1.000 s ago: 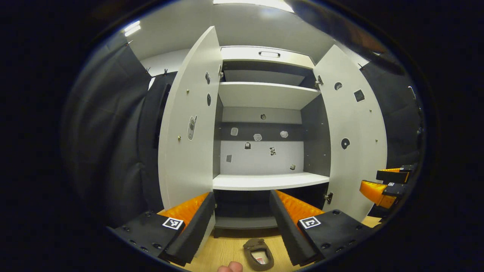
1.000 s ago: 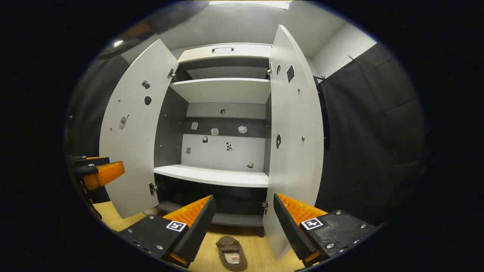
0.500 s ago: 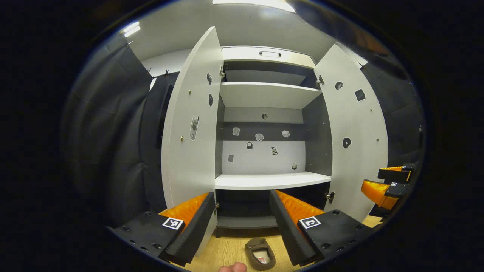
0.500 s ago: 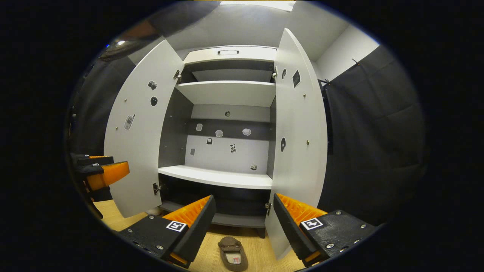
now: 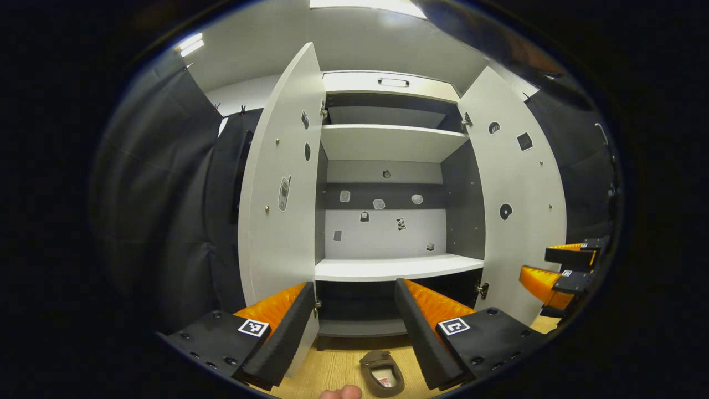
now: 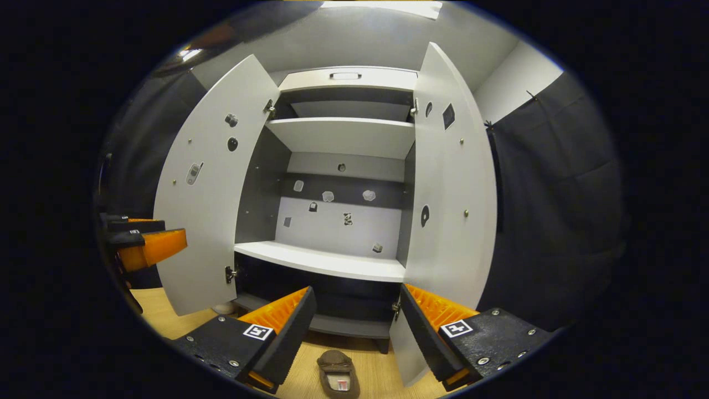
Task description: Grab one shoe with the right hand and put it into the shoe cabinet, grab the other shoe with the left hand and put it into the shoe cabinet; then close the right door with the right hand and the left door with the left hand.
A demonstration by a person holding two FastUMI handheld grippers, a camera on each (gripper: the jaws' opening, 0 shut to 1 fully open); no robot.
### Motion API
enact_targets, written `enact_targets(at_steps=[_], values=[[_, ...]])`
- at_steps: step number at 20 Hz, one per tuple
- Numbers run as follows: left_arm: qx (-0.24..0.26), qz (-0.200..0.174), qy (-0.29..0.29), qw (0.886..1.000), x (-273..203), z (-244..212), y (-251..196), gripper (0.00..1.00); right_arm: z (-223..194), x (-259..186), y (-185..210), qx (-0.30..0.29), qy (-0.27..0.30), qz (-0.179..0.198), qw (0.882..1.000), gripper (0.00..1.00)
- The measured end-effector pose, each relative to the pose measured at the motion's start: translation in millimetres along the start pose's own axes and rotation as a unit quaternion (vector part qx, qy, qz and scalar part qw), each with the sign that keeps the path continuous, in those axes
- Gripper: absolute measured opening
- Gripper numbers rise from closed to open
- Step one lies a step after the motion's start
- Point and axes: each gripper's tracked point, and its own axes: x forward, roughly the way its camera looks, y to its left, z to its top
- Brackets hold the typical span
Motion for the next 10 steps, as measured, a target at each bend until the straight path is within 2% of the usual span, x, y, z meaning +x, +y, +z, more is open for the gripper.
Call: enact_targets(at_steps=[2,4,6,8,10], values=[[0.004,0.005,0.001,1.000,-1.7,-1.0,2.8,0.95,-29.9,11.8,7.1,-0.001,0.030,0.014,0.999,0.94],[0.003,0.010,0.005,1.000,-2.3,-3.0,5.2,0.94,-67.9,23.9,7.0,-0.030,0.063,0.017,0.997,0.94],[0.000,0.014,0.008,1.000,-3.0,-5.0,6.7,0.95,-120.3,35.4,1.7,-0.070,0.118,0.020,0.990,0.92],[0.000,0.020,0.010,1.000,-5.7,-6.4,9.7,0.94,-170.9,37.6,-1.2,-0.084,0.169,0.026,0.982,0.93],[-0.001,0.027,0.012,1.000,-4.5,-8.2,14.8,0.94,-223.3,40.3,-15.8,-0.104,0.221,0.017,0.970,0.92]])
